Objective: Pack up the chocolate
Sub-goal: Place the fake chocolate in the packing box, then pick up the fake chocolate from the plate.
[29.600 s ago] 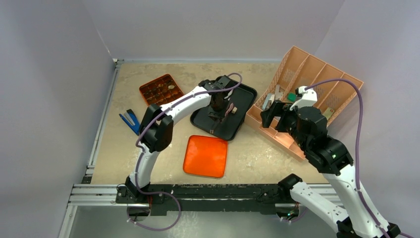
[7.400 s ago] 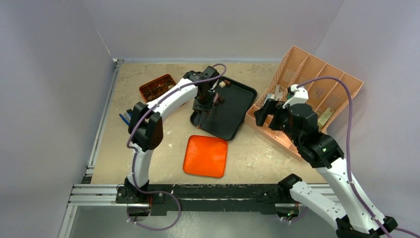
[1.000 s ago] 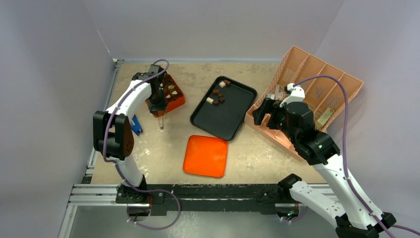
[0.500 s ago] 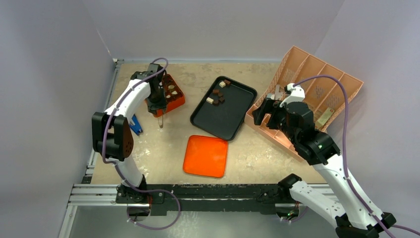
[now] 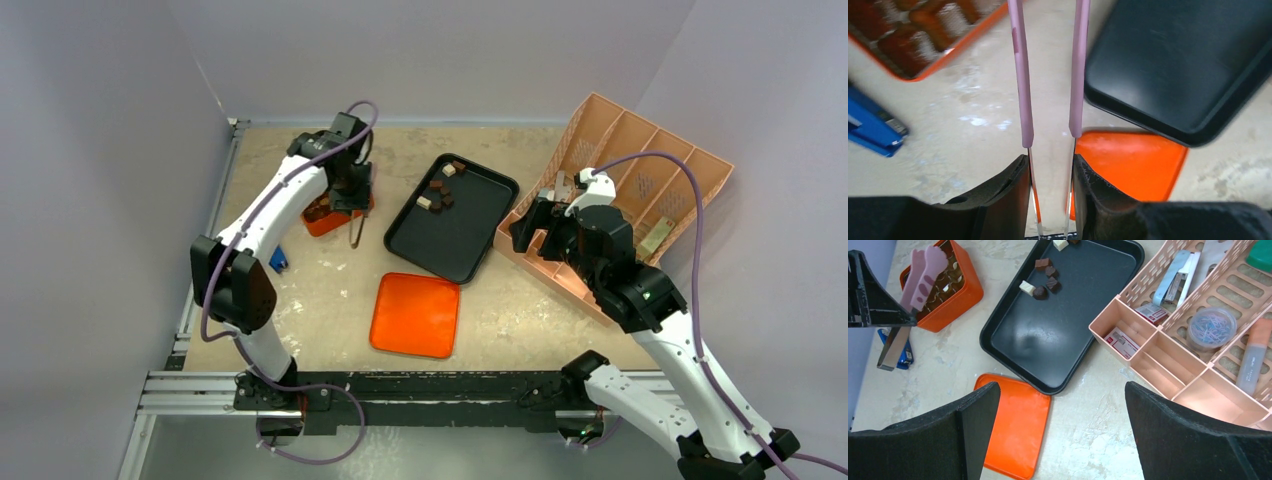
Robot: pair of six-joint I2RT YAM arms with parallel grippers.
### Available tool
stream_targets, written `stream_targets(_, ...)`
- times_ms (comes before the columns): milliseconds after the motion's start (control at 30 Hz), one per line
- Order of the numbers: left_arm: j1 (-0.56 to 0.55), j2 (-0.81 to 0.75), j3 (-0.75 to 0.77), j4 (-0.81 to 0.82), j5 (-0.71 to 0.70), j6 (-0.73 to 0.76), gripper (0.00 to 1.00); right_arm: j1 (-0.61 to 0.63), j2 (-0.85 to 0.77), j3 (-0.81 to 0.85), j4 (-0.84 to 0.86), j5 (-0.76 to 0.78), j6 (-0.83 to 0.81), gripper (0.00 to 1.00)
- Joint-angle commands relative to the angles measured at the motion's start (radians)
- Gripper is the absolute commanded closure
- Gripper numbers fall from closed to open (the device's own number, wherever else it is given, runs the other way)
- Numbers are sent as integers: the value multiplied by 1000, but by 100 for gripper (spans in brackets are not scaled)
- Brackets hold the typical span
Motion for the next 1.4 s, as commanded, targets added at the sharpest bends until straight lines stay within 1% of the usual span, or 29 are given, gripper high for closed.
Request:
stream_targets(0,-80,28,75,10,67,15,67,4,-9,22,31,4,7,3)
stream_targets(200,-157,121,129,17,99,29,66,3,-22,19,21,16,9,3)
stream_targets(400,-191,242,191,-1,119,63,66,3,-27,15,15,17,10,3)
stream_targets(767,-199,380,294,-18,134,99,64,3,-31,11,10,11,9,3)
stream_targets(1367,-200,472,354,-12,115,108,64,4,-20,9,13,6,1,3)
